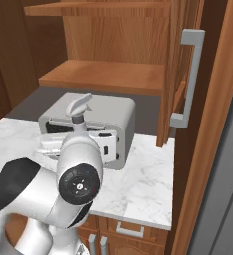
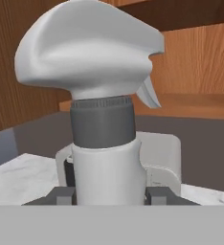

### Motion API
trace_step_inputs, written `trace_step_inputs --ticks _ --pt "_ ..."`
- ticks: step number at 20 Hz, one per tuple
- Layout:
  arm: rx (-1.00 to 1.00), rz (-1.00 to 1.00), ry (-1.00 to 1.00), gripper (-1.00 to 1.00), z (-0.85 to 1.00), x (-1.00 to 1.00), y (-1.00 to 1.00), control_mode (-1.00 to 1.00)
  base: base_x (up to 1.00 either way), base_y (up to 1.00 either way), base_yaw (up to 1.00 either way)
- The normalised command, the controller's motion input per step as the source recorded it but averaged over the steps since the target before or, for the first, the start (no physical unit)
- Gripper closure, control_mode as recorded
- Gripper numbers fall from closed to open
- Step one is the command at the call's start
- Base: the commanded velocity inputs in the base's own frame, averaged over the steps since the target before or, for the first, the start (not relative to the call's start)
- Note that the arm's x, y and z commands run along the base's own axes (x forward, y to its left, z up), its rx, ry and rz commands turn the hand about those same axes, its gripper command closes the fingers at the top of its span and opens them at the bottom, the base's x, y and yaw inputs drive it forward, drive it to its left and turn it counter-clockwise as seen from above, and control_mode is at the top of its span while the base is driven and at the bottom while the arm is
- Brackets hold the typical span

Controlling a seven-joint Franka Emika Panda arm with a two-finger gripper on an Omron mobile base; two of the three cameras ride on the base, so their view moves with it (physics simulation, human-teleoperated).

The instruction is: Move the cutting board and knife to the sink. Then move spray from the cabinet to the counter.

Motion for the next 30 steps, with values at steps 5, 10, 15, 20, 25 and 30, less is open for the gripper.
trace_step_inputs --ticks 5,10,15,20,25,30 --pt "0.0 0.0 -0.22 1.0 -0.54 0.13 0.0 -1.0 0.0 0.0 0.0" --pt "0.0 0.0 -0.19 1.0 -0.58 0.06 0.0 -1.0 0.0 0.0 0.0" --pt "0.0 0.0 -0.14 1.0 -0.69 0.0 0.0 -1.0 0.0 0.0 0.0" --pt "0.01 -0.04 -0.07 1.0 -0.68 0.01 0.11 -1.0 0.0 0.0 0.0" --pt "0.07 -0.05 0.0 1.0 -0.59 0.0 0.19 -1.0 0.0 0.0 0.0" --pt "0.11 -0.07 0.0 1.0 -0.48 0.06 0.24 -1.0 0.0 0.0 0.0"
